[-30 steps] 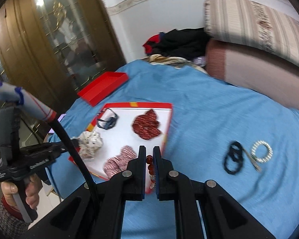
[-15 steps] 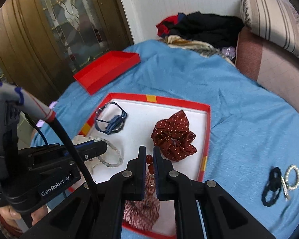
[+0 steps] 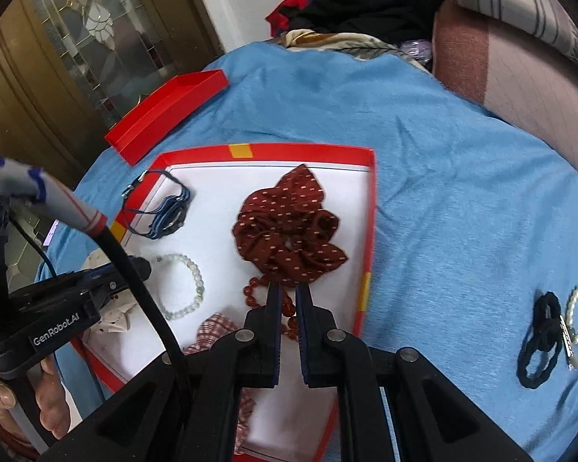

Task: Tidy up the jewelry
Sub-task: 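Lower both bracelets into the red box and open both tools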

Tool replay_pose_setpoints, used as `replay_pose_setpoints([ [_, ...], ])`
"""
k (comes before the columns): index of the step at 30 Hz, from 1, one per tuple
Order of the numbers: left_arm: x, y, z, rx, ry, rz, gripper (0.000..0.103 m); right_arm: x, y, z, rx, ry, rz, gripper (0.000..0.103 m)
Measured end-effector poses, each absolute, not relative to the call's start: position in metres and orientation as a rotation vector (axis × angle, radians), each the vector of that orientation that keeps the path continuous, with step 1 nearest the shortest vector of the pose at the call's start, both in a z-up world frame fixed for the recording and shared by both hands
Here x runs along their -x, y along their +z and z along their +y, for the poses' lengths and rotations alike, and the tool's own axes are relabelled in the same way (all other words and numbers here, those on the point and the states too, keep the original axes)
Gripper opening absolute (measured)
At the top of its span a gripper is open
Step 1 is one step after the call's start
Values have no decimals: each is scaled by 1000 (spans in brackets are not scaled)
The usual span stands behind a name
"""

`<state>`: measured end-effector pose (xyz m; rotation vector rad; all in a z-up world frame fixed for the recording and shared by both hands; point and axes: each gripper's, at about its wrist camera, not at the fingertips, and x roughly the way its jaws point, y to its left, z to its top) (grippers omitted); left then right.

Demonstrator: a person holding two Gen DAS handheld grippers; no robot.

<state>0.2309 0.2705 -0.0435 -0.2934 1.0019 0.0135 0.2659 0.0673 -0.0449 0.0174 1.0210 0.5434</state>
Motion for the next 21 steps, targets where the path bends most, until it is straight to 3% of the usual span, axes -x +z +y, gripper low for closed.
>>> replay_pose_setpoints([
  [4,-226,-34,269,296,26,984,32,-258,-35,53,-25,524,980,41],
  [11,-199,-8,270,283,70,927,43,-221,-61,42,89,503,1050,41],
  [15,-173,5,276,305,96,904,44,-207,-85,50,177,444,1108,23],
  [21,-144,18,279,274,125,887,44,-197,-87,53,190,392,1170,22],
])
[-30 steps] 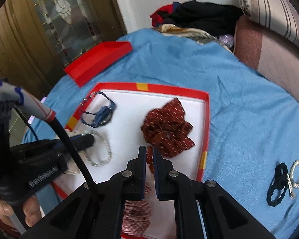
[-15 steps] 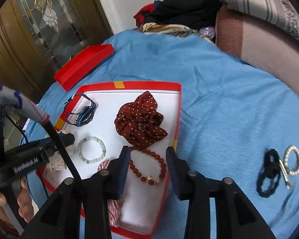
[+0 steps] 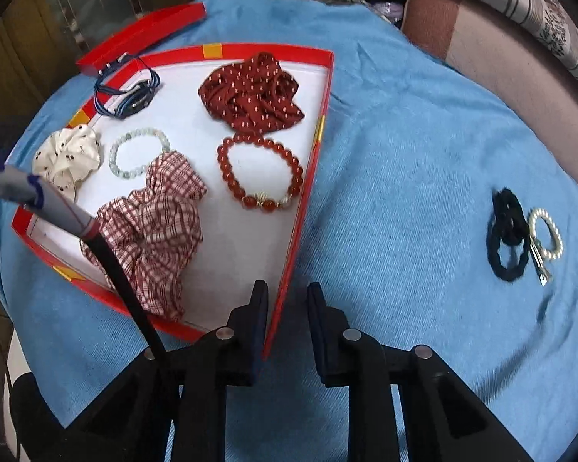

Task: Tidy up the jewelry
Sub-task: 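Lower both bracelets into the red box and open both tools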

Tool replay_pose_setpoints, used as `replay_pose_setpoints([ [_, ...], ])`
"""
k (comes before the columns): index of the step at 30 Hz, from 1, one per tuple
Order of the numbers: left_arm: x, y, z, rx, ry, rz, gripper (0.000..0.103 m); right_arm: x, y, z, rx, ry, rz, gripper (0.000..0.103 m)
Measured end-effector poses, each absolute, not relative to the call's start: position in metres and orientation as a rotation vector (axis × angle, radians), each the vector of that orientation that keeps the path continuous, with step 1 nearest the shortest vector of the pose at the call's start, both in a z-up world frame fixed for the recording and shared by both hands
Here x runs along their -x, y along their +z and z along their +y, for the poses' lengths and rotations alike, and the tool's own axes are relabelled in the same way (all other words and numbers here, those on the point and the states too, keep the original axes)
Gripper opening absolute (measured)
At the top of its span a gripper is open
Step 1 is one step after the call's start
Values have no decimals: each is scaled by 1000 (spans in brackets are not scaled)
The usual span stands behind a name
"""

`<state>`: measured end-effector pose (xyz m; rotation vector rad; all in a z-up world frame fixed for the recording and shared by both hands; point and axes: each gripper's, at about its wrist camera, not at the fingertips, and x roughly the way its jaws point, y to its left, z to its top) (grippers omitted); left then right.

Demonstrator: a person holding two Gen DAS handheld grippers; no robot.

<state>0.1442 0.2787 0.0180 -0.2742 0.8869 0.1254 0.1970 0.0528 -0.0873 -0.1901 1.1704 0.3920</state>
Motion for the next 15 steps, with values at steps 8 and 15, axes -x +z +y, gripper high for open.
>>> replay_pose_setpoints([
  [8,-119,34,264,197,135,873,44,-164,-86,56,181,438,1215,21],
  [15,-100,50,220,162,85,855,51,-141,-68,14,31,476,1099,41],
])
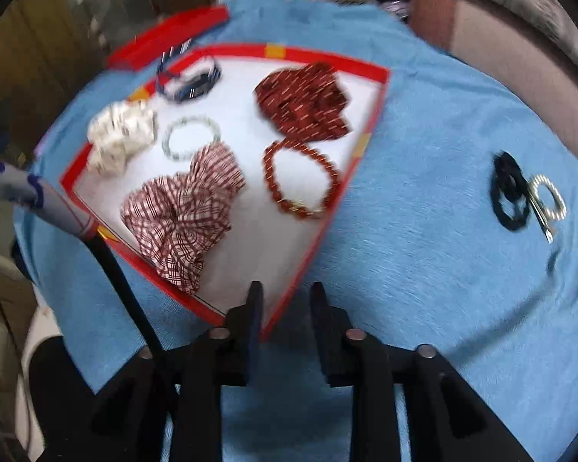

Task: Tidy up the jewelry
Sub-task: 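Lower both bracelets into the red box and open both tools, then grasp a black hair tie with the left tool while the right grasps the pearl bracelet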

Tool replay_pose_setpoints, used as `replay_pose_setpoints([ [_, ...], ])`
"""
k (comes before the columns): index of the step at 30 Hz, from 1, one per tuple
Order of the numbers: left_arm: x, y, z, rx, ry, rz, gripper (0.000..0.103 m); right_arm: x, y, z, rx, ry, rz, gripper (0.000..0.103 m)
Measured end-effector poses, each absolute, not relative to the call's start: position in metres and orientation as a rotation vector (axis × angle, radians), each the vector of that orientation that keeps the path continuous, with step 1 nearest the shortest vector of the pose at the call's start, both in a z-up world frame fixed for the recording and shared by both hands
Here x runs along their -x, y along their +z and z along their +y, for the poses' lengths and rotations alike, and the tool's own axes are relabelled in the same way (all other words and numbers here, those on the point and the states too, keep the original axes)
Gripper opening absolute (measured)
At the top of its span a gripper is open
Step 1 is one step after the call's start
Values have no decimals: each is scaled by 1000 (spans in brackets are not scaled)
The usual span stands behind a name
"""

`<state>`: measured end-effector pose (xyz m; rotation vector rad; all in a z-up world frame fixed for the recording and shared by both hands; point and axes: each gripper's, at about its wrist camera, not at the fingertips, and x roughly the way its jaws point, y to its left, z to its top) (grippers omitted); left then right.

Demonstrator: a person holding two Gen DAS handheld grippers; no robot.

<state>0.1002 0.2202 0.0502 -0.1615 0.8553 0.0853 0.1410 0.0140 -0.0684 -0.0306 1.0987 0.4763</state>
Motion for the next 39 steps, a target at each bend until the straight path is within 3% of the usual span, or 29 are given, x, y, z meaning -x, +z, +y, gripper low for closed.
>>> replay_pose_setpoints([
  [1,-99,51,213,155,76,855,51,-137,-65,1,5,472,1082,46],
  [11,-112,40,113,108,-68,903,51,-117,-57,-167,-105,211,1002,46],
  [18,-139,11,40,31,-133,957,51,-125,-66,-235,-193,105,998,46],
  [27,-195,-30,3,47,-221,1019,51,-191,-63,-255,-263,133,952,46],
  [30,-218,-42,-6,69,-252,1037,44,-223,-64,-250,-290,149,949,46],
  [39,-265,-66,-29,72,-308,1060,43,-274,-81,-237,-284,161,996,46],
])
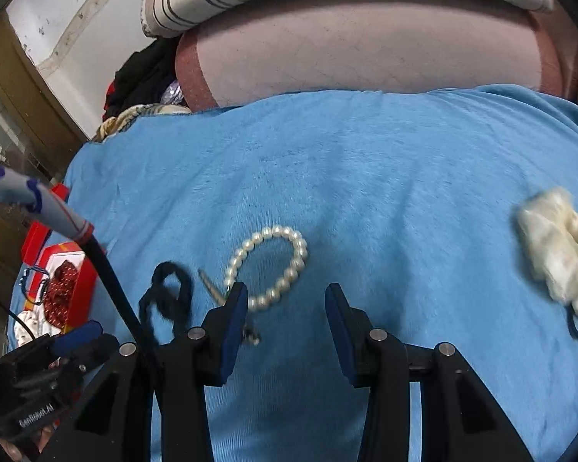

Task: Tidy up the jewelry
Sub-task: 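Grasp a black hair tie with the left tool while the right grasps the pearl bracelet, then carry the black hair tie and pearl bracelet into the red-rimmed tray and open both tools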

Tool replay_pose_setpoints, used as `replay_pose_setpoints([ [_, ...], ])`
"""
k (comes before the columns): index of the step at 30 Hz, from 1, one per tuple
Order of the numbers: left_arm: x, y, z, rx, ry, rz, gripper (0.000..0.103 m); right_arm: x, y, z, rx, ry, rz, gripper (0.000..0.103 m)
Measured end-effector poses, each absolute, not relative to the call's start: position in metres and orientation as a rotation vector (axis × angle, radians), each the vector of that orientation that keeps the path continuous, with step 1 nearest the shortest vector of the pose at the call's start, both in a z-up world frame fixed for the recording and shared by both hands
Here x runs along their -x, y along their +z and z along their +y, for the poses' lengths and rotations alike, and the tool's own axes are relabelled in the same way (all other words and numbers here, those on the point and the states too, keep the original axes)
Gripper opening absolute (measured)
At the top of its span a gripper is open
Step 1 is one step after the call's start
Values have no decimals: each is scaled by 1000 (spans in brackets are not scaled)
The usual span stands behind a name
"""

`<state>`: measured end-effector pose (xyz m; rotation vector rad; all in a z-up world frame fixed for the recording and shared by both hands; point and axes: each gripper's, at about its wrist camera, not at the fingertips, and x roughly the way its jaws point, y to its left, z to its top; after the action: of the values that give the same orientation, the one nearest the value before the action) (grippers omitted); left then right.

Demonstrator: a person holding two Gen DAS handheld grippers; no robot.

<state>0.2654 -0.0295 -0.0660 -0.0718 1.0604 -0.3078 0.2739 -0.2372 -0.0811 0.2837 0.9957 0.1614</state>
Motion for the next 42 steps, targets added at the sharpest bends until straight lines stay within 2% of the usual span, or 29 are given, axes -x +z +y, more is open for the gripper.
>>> replay_pose_setpoints([
  [8,-285,-81,-42,77,-347,1077,43,-292,-92,-230,-248,161,1009,46],
  [14,-291,-88,-48,73,-359,1077,36,-303,-99,-224,-221,147,1016,42],
  [15,-292,-89,-50,78,-366,1080,30,-304,-101,-222,-205,138,1015,39],
  [16,-292,-90,-51,80,-376,1088,13,-305,-101,-221,-189,130,1013,34],
  [17,-292,-93,-53,87,-395,1110,8,-305,-102,-220,-168,117,1010,30],
  [19,-288,-94,-54,88,-401,1114,8,-306,-101,-218,-141,103,1006,19],
  [22,-279,-90,-55,71,-387,1106,8,-303,-98,-220,-134,105,1003,10],
  [42,-207,-27,-18,55,-347,980,8,-227,-36,-234,-180,87,901,10],
])
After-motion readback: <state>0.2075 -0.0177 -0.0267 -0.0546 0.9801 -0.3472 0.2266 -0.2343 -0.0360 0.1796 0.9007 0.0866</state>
